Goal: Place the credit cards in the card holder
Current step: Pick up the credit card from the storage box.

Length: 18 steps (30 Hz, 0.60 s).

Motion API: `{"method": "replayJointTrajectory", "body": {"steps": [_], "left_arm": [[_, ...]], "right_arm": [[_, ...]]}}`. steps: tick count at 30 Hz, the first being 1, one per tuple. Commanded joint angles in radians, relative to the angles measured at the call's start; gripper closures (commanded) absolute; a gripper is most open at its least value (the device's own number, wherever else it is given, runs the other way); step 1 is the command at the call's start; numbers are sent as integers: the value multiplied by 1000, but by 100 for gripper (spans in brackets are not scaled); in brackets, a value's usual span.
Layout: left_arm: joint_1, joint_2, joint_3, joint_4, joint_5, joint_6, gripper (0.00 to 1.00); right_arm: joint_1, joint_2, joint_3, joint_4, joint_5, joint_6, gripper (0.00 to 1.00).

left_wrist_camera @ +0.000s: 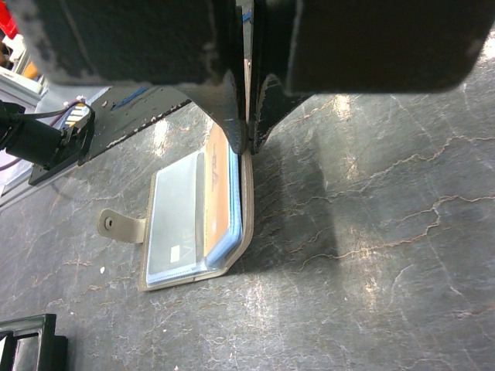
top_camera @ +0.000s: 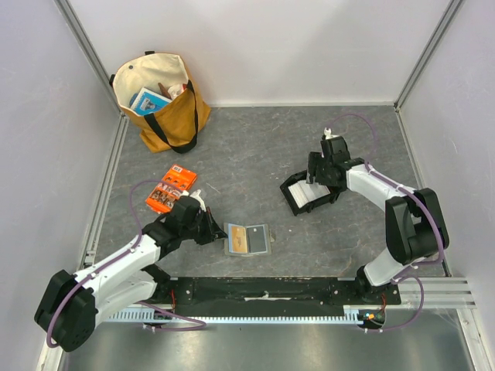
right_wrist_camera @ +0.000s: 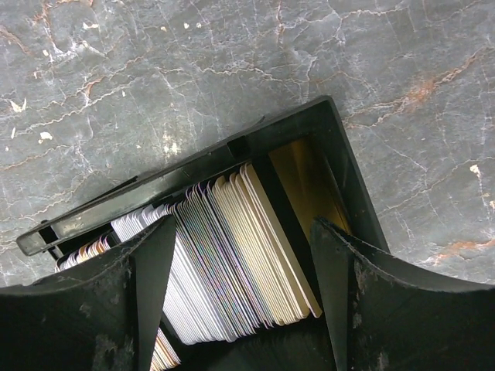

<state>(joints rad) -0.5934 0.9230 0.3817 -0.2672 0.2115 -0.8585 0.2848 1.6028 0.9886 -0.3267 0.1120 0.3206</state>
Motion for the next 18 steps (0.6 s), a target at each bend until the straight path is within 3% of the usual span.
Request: {"method": "replayJointTrajectory", "body": {"steps": [1,8,18], "left_arm": [[-2,5,34,6,-8,18,98],[-3,13,34,10,-6,18,98],[-3,13,25,17,-1,16,98]], "right_arm": [[-16,16,-19,35,-26,-18,23],[-36,-6,-22,41,-109,-18,26],[-56,-38,-28,28,-163,-20,42]]}}
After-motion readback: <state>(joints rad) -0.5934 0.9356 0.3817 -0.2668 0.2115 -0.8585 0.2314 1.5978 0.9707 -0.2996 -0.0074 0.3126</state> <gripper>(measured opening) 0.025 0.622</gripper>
